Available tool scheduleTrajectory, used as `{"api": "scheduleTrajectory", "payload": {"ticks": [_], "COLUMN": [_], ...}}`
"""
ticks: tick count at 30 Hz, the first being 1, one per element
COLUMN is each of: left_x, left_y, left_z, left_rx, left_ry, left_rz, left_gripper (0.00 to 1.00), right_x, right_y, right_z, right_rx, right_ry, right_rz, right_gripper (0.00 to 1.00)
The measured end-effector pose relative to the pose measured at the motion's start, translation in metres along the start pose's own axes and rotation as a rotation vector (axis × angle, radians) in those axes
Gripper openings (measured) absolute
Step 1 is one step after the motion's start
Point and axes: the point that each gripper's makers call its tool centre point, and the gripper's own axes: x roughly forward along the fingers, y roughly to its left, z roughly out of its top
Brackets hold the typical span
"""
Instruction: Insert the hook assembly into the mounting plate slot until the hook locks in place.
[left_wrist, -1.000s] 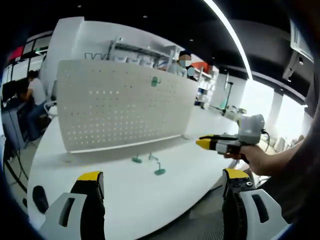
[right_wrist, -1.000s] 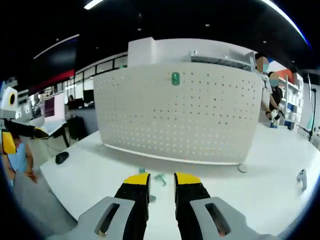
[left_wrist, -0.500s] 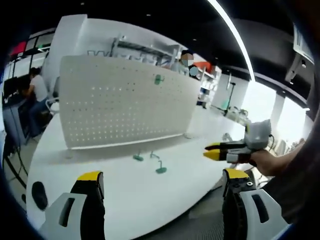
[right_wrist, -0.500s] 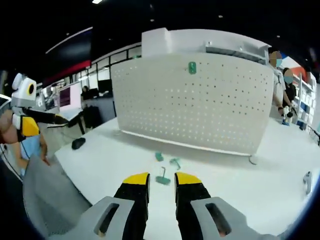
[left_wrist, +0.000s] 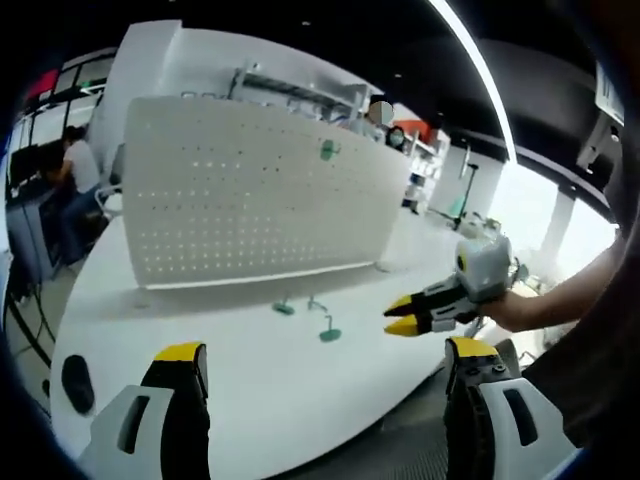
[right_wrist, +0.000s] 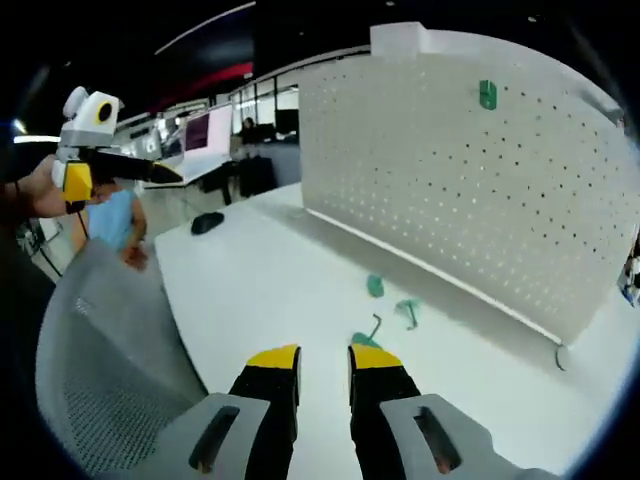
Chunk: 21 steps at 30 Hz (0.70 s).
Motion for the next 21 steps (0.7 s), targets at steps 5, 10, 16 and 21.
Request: {"api": "scheduleTrajectory", "payload": {"ticks": [5,10,16,21], "left_x": [0.002,0.004,0.009,0.014], "left_y": [0.006,0.011,0.013,0.015], "left_z": [-0.001,-0.002,0.000,-0.001], "left_rx": [-0.007,-0.019,-0.028,-0.025], "left_ry": [0.009,0.013,0.014,0.030], "left_rz": [0.012,0.018,0.021,0.015], "left_gripper": [1.00,1.00,1.00,1.00], "right_x": [0.020,0.039,0.056,0.070], "right_y": [-0.007,-0.018,-0.031,-0.044], "right_z": [-0.004,-0.008,-0.011,-0.017], "right_rx": [-0.031,-0.056,-0.059,-0.055], "right_ry": [0.047,0.083,0.119,0.145], "right_rz": [0.030,0.045,0.056,0.050], "right_gripper": [0.18,0.19,0.20,0.20]}}
